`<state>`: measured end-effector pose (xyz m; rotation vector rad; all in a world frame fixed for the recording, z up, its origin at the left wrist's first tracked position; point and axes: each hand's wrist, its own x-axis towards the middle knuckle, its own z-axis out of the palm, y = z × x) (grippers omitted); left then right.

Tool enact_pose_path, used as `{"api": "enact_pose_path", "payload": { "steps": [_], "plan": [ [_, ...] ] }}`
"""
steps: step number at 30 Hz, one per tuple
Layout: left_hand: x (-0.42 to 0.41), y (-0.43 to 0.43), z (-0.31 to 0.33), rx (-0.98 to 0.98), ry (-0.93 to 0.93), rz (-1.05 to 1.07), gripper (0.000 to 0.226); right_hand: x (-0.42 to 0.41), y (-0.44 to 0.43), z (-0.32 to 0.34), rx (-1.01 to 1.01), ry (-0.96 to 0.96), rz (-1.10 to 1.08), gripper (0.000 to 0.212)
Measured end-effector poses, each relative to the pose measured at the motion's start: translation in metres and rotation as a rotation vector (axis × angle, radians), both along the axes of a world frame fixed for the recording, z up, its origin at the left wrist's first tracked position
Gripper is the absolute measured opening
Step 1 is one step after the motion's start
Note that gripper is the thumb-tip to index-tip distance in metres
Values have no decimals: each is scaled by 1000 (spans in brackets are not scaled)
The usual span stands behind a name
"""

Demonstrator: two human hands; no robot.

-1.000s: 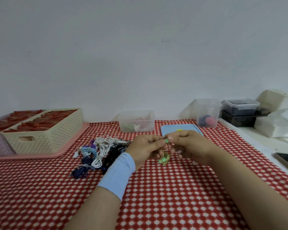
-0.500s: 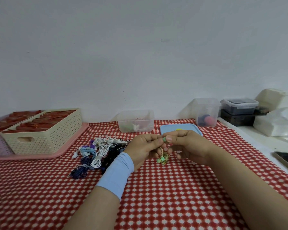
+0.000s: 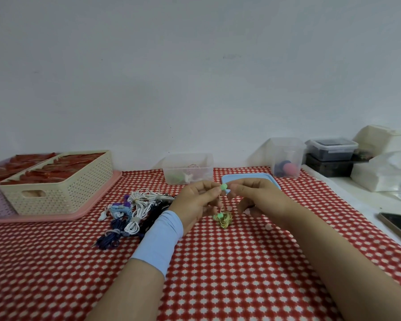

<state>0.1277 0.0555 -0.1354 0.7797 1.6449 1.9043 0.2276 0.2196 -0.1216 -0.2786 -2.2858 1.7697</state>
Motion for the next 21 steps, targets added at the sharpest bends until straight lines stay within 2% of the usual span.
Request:
{"api": "enact_pose_path", "payload": {
  "steps": [2,4,6,7,9,11,14,21],
  "plan": [
    [0,-1,1,19,1,26,11,-1,0,-2,157,-17,-17,16],
    [0,0,2,43,-4,49,15,-5,-3,-7,394,-115,41,28],
    [0,0,3,80,-5,45,30,-8,-9,-11,574,-208,89,37],
    [-1,1,3,92,-1,36,37,-9,-10,-12,595,-204,91,34],
    [-3,-1,4,89,22,37,40,-12,-8,-13,573,-141,72,24],
    [-6,-6,7,45,75,80,30,-13,-6,-13,548,-91,63,19],
    [-10,-13,9,4,122,141,21,-11,-6,-12,518,-38,45,18],
    [-17,-20,10,-31,152,282,24,-13,-10,-6,391,51,23,16]
  ]
}}
